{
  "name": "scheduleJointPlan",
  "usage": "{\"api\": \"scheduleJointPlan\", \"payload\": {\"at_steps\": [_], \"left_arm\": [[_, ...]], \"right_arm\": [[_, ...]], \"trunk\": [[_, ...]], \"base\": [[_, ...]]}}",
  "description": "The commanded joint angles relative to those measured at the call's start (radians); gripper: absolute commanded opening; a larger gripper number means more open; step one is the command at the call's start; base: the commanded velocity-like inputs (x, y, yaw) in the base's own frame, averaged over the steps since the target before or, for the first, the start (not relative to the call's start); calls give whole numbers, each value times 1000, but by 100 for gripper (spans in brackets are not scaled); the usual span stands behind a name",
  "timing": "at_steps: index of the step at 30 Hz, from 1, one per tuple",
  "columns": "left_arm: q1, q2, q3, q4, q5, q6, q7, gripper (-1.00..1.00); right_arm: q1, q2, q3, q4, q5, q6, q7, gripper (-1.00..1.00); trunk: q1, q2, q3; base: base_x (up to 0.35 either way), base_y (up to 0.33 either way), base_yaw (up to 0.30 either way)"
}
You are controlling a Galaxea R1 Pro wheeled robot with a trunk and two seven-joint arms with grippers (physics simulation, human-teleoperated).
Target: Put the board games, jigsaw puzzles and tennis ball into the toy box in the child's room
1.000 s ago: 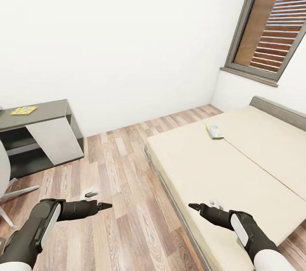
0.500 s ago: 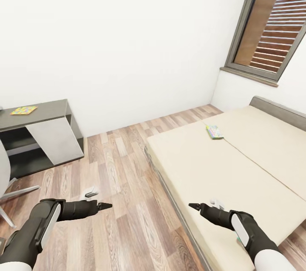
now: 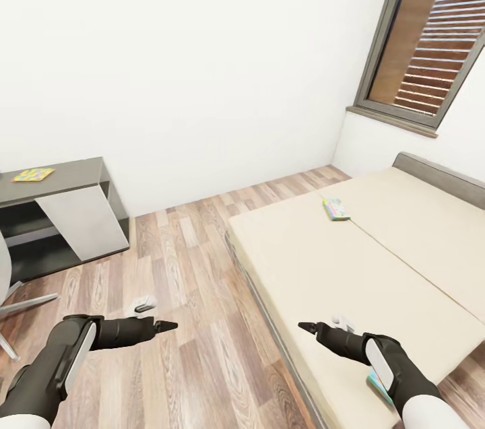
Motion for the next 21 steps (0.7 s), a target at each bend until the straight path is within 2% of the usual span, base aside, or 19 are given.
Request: {"api": "scheduleJointPlan", "payload": {"at_steps": [1,7,16,21], "left_arm": [[-1,0,1,0,2,8,-2,100],[-1,0,1,0,2,8,-2,100],[-1,-1,0,0,2,8,-2,100],[-1,-1,0,0,2,8,-3,100]], "right_arm": [[-1,1,-3,-1,-3,7,0,100],[-1,3,-2,-1,-2,5,-8,100],[-1,4,-1,-1,-1,4,-15,100],[-1,4,-1,-1,-1,4,-20,100]], "trunk": [[1,-2,-2],[1,-2,-1],[1,-2,-1],[1,-2,-1]], "base": [[0,-18,0],[0,-8,107],[-8,-1,262],[-124,0,282]]}}
